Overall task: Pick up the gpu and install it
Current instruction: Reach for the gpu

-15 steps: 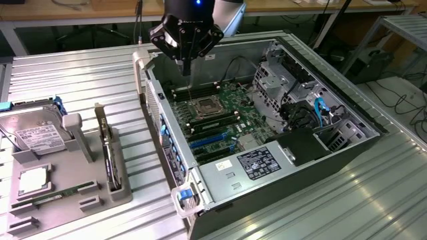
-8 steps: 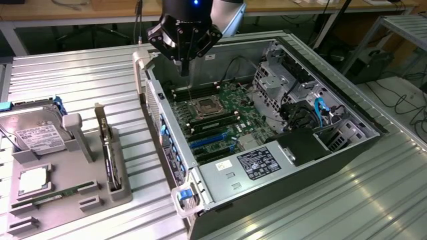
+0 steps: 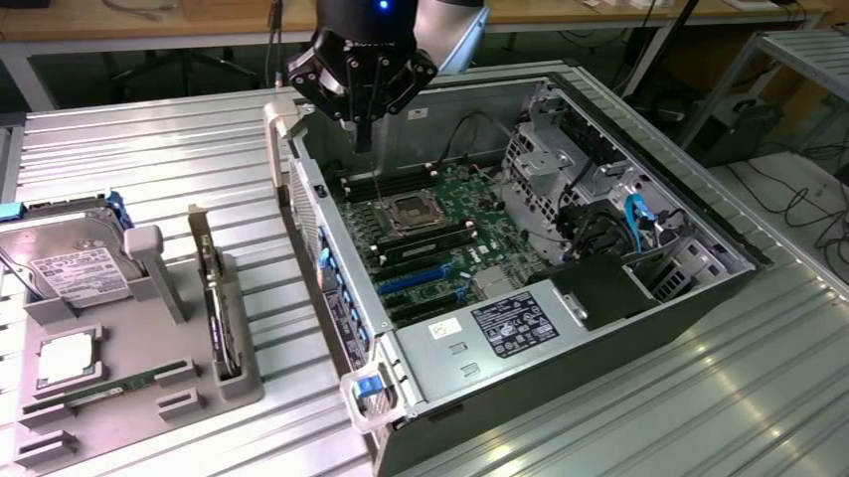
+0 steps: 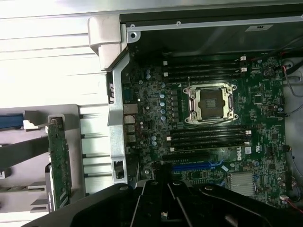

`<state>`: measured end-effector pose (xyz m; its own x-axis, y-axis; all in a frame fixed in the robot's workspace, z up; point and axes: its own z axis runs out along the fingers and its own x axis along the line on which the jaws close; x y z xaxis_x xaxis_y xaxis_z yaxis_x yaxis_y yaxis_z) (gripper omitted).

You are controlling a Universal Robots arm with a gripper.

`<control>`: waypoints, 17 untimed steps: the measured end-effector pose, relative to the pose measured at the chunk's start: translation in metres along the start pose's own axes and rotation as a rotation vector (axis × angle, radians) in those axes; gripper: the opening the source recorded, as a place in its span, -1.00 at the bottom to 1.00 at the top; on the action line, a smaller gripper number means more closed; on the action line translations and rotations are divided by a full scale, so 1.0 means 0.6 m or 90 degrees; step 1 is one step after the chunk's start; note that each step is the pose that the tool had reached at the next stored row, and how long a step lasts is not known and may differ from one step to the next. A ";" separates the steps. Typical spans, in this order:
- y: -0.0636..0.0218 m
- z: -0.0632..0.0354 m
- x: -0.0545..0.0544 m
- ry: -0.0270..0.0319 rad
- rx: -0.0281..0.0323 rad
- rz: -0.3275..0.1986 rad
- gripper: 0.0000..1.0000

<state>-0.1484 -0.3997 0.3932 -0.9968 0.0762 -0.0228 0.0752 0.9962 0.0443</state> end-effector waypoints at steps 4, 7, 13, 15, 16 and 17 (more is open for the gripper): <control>0.000 0.000 0.004 0.0000 0.0000 0.000 -0.79; -0.001 0.000 0.008 0.0000 0.0000 0.000 -0.79; -0.001 0.000 0.015 0.0001 0.0000 0.000 -0.79; -0.002 0.000 0.017 0.0001 0.0000 0.000 -0.79; -0.002 0.000 0.018 0.0002 0.0000 0.000 -0.79; -0.002 0.000 0.019 0.0002 0.0001 0.000 -0.79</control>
<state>-0.1601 -0.4000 0.3931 -0.9968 0.0762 -0.0225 0.0752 0.9962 0.0442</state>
